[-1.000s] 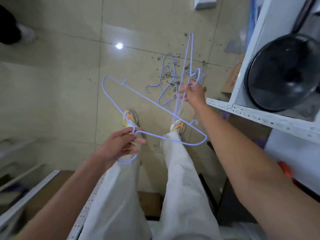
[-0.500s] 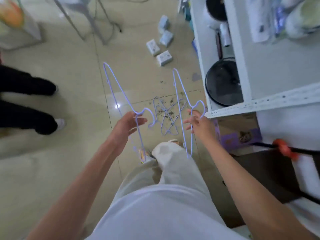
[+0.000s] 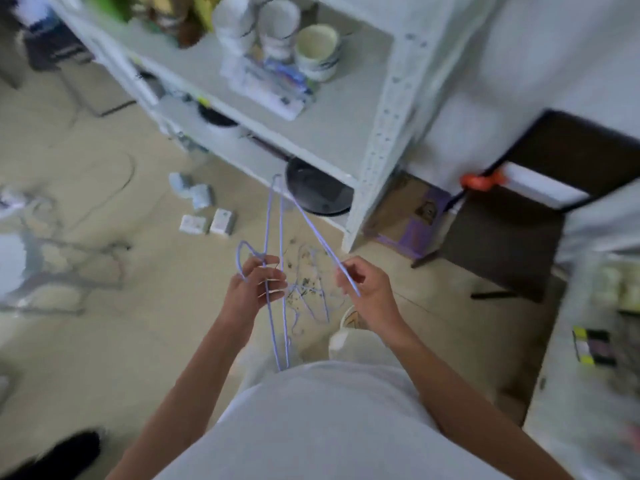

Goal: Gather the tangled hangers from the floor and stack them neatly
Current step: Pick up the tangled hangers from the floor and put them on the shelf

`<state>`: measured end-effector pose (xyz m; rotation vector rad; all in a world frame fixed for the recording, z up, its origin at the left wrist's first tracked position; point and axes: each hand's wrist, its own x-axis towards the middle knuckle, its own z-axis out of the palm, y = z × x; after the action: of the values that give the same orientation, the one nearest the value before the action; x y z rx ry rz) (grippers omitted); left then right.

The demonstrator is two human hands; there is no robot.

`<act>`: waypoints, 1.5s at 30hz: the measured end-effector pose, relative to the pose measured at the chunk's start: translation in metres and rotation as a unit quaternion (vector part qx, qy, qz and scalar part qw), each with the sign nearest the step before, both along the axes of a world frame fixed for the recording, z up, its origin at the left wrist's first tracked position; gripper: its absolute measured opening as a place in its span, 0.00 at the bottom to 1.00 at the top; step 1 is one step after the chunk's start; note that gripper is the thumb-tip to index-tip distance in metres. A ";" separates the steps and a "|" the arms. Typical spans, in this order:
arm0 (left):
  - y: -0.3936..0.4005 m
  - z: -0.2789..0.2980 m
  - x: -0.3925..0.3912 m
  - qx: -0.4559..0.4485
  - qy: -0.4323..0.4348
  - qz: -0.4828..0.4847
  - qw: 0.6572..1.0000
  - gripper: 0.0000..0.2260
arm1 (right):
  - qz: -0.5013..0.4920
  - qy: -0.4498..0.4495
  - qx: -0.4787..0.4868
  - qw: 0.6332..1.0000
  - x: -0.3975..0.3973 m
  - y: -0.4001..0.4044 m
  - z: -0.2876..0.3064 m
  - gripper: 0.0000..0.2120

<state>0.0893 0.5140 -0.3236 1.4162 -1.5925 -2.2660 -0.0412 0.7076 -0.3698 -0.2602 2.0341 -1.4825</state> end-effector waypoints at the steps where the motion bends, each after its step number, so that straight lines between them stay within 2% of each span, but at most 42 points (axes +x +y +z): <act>1: 0.000 0.000 -0.009 -0.004 0.006 -0.028 1.000 0.10 | -0.025 0.003 0.002 1.000 0.001 0.005 0.008 0.10; 4: 0.009 0.008 -0.034 0.000 0.030 -0.145 0.989 0.09 | -0.143 0.030 0.013 0.989 0.018 0.034 0.029 0.05; 8: 0.030 0.015 -0.055 -0.016 0.053 -0.299 0.953 0.11 | -0.310 0.046 0.089 0.946 0.058 0.075 0.058 0.11; 12: 0.071 0.026 -0.073 -0.030 0.119 -0.426 0.897 0.10 | -0.450 0.052 0.134 0.881 0.102 0.126 0.084 0.07; 16: 0.144 0.052 -0.077 -0.031 0.192 -0.538 0.820 0.10 | -0.566 0.073 0.129 0.811 0.147 0.187 0.114 0.05; 19: 0.213 0.066 -0.075 -0.024 0.207 -0.598 0.774 0.11 | -0.613 0.083 0.101 0.779 0.177 0.241 0.133 0.03; 25: 0.358 0.093 -0.063 -0.002 0.238 -0.667 0.706 0.09 | -0.664 0.120 0.054 0.736 0.217 0.352 0.152 0.02; 30: 0.463 0.123 -0.056 -0.007 0.271 -0.707 0.653 0.12 | -0.710 0.129 0.022 0.692 0.240 0.417 0.161 0.02; 35: 0.549 0.152 -0.055 -0.043 0.335 -0.736 0.587 0.10 | -0.760 0.148 0.037 0.632 0.251 0.470 0.188 0.10; 38: 0.593 0.164 -0.057 -0.057 0.390 -0.756 0.522 0.10 | -0.795 0.184 0.060 0.575 0.258 0.502 0.198 0.10; 41: 0.633 0.168 -0.063 -0.089 0.426 -0.777 0.454 0.09 | -0.850 0.199 0.077 0.482 0.262 0.540 0.189 0.14; 43: 0.657 0.165 -0.070 -0.144 0.464 -0.779 0.397 0.09 | -0.900 0.179 -0.010 0.397 0.262 0.572 0.173 0.15; 45: 0.682 0.163 -0.078 -0.195 0.509 -0.770 0.332 0.11 | -0.931 0.128 -0.164 0.300 0.260 0.603 0.153 0.12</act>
<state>0.0115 1.1963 -0.1605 -2.2430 -2.3796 -1.4008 0.2186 1.3109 -0.2172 2.8821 1.3715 -2.8691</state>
